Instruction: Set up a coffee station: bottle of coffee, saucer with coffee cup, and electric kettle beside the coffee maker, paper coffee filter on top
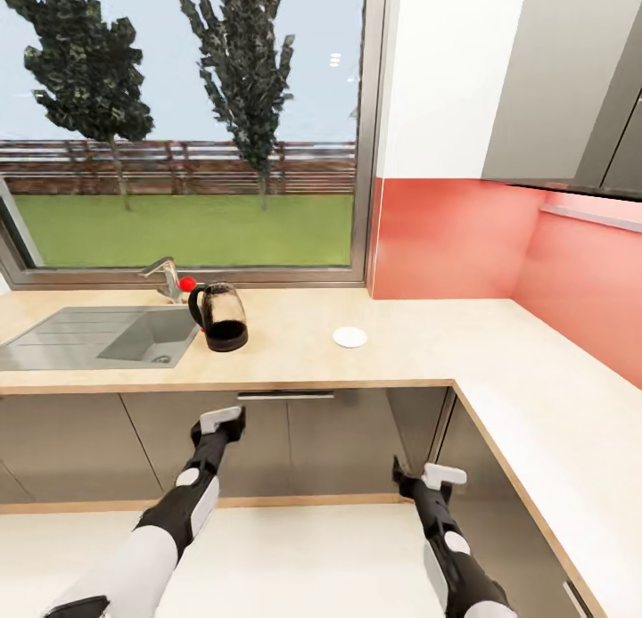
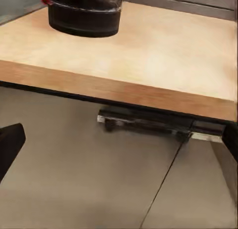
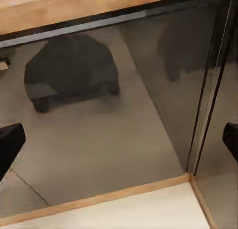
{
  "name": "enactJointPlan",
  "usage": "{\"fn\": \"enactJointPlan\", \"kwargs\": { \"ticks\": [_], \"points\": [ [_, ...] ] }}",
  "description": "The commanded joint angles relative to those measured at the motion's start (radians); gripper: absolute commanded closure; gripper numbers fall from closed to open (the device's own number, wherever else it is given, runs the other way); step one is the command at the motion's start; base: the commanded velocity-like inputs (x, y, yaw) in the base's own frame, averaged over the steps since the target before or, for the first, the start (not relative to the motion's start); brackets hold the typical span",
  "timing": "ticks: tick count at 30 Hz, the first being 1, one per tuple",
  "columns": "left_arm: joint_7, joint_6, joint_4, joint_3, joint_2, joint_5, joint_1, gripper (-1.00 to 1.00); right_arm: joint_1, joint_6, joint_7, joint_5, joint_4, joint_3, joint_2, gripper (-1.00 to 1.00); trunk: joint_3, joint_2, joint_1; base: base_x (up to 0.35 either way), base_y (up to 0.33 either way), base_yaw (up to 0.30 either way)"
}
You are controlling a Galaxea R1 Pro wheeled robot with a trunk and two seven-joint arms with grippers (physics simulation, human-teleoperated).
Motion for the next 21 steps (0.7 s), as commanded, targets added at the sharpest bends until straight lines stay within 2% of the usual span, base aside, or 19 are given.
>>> {"fn": "enactJointPlan", "kwargs": {
  "ticks": [1,3,8,10,12,13,18,20,21],
  "points": [
    [-0.004,0.002,0.001,0.004,-0.008,-0.002,-0.028,-1.0,-0.029,-0.003,0.01,-0.022,-0.02,-0.008,0.001,-1.0,-0.002,-0.002,0.001,0.0,0.0,0.0],
    [-0.008,0.009,0.002,0.004,-0.016,-0.001,-0.078,-1.0,-0.065,-0.003,0.01,-0.039,-0.09,-0.008,0.001,-1.0,-0.002,-0.002,0.001,0.0,0.0,0.0],
    [-0.048,0.02,0.002,0.005,-0.022,0.0,-0.179,-1.0,-0.139,0.01,0.01,-0.047,-0.215,-0.008,0.001,-1.0,-0.002,-0.002,0.001,0.0,0.0,0.0],
    [-0.071,0.037,0.002,0.005,-0.026,0.0,-0.213,-1.0,-0.18,0.044,0.01,-0.048,-0.229,-0.007,0.001,-1.0,-0.002,-0.002,0.001,0.0,0.0,0.0],
    [-0.084,0.089,0.002,0.005,-0.032,0.0,-0.244,-1.0,-0.224,0.113,0.009,-0.048,-0.236,-0.007,0.001,-1.0,-0.002,-0.002,0.001,0.0,0.0,0.0],
    [-0.088,0.124,0.002,0.005,-0.036,0.0,-0.261,-1.0,-0.246,0.155,0.009,-0.048,-0.239,-0.007,0.001,-1.0,-0.002,-0.002,0.001,0.0,0.0,0.0],
    [-0.094,0.395,0.005,0.011,-0.039,0.0,-0.401,-1.0,-0.342,0.455,0.006,-0.048,-0.274,-0.008,0.001,-1.0,-0.002,-0.002,0.001,0.0,0.0,0.0],
    [-0.094,0.562,0.006,0.012,-0.034,0.012,-0.478,-1.0,-0.389,0.629,0.006,-0.048,-0.315,-0.007,0.001,-1.0,-0.002,-0.002,0.001,0.0,0.0,0.0],
    [-0.095,0.618,0.006,0.012,-0.032,0.024,-0.501,-1.0,-0.404,0.687,0.007,-0.048,-0.329,-0.007,0.001,-1.0,-0.002,-0.002,0.001,0.0,0.0,0.0]
  ]
}}
